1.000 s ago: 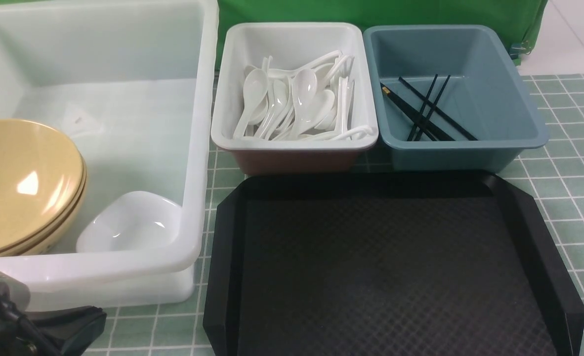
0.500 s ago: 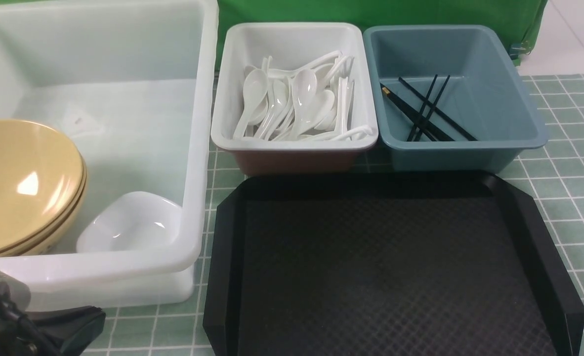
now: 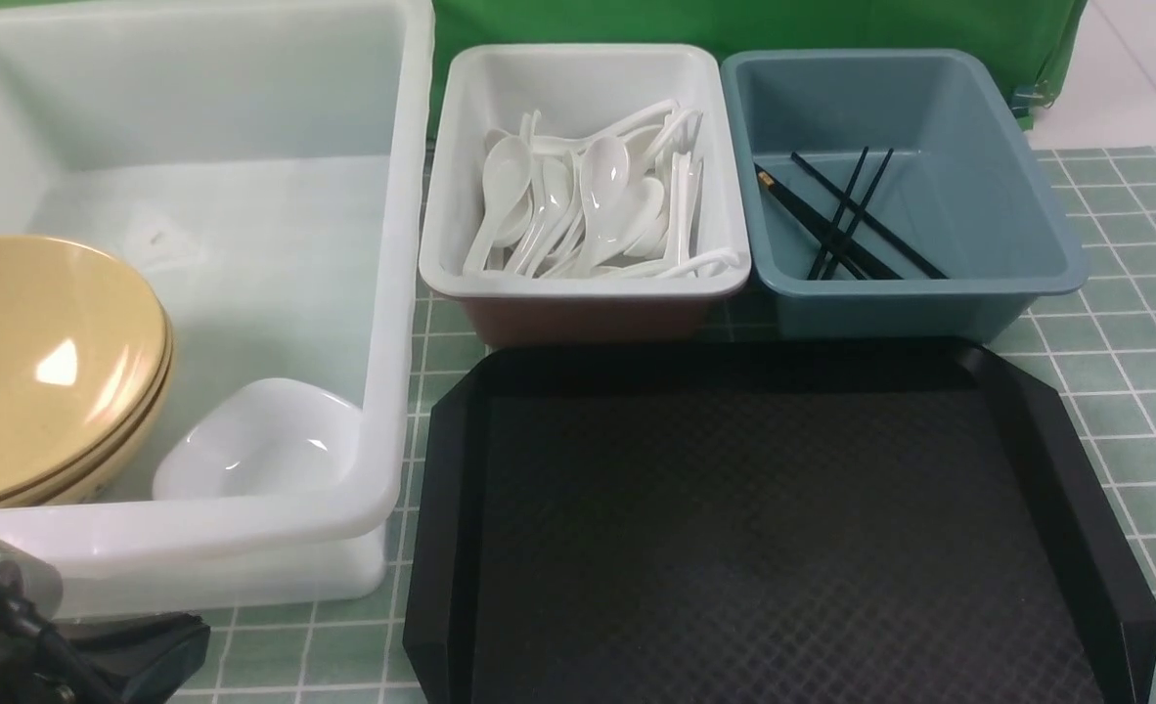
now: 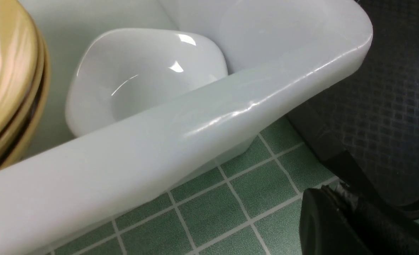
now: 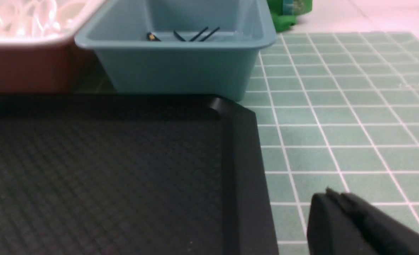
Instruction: On blue table put chopsticks spoon bowls plates into blue grey white boxes.
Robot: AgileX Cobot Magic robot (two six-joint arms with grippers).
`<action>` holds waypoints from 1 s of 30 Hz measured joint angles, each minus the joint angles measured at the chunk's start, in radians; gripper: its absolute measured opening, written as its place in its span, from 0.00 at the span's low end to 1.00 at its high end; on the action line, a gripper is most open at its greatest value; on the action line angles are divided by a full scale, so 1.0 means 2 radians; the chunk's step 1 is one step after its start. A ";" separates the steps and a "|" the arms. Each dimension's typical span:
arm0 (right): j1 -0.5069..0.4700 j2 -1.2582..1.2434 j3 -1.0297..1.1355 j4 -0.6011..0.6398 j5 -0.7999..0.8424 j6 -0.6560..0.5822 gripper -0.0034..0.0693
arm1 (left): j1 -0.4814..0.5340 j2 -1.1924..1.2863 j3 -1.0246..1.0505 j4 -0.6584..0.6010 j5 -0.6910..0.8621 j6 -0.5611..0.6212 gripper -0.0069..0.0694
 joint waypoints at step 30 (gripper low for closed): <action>0.012 0.000 -0.001 -0.001 0.007 0.000 0.14 | 0.000 -0.038 0.034 -0.002 -0.025 -0.001 0.10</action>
